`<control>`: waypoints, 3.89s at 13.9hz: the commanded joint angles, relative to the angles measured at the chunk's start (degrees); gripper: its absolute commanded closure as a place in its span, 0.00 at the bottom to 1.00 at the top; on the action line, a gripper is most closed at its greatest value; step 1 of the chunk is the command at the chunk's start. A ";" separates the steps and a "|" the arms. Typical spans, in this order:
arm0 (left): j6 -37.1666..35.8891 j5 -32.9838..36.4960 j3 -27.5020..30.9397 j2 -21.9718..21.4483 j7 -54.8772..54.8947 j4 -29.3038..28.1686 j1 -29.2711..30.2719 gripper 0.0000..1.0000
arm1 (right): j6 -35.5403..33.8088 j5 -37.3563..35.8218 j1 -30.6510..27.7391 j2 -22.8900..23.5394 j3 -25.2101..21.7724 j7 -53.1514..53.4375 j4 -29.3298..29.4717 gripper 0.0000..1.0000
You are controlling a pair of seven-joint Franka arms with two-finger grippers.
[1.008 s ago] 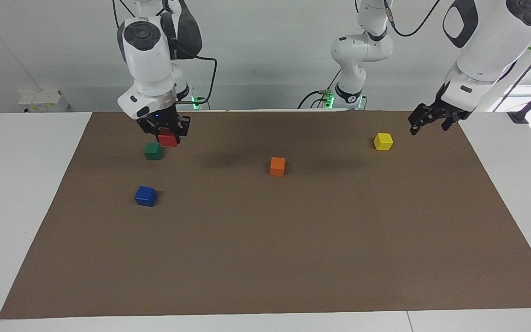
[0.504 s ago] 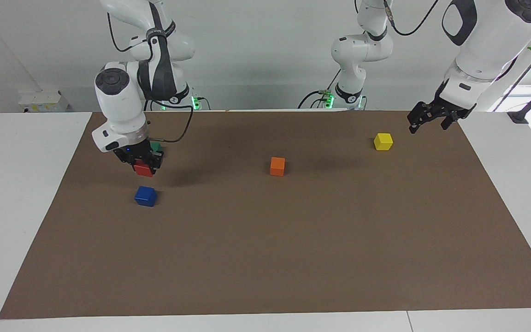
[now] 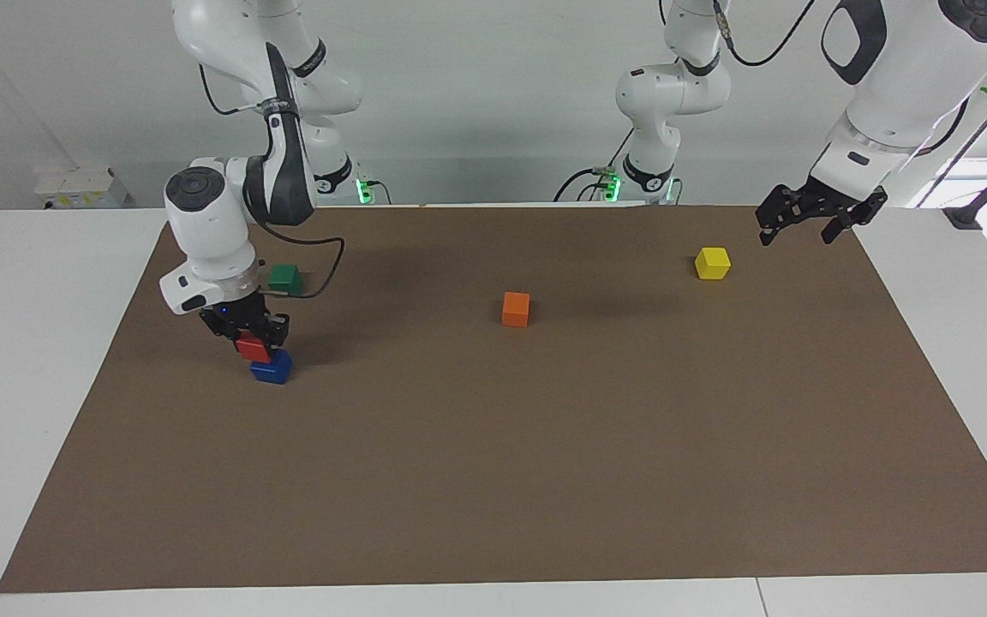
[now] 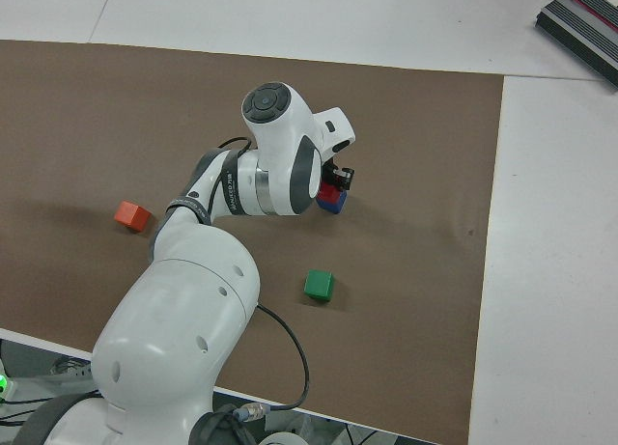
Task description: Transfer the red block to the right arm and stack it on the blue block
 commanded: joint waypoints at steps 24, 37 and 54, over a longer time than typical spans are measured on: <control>-1.17 -0.27 -0.20 -2.72 1.11 -1.25 0.91 0.00 | 3.18 11.22 -2.70 0.92 0.78 -6.90 -0.46 0.42; -1.17 -0.27 -0.20 -2.72 1.11 -1.25 0.91 0.00 | -12.07 10.96 -1.38 0.75 0.87 -5.40 12.69 0.00; -1.17 -0.27 -0.20 -2.72 1.11 -1.25 0.91 0.00 | -52.01 6.82 -2.69 -6.55 0.78 -19.11 34.43 0.00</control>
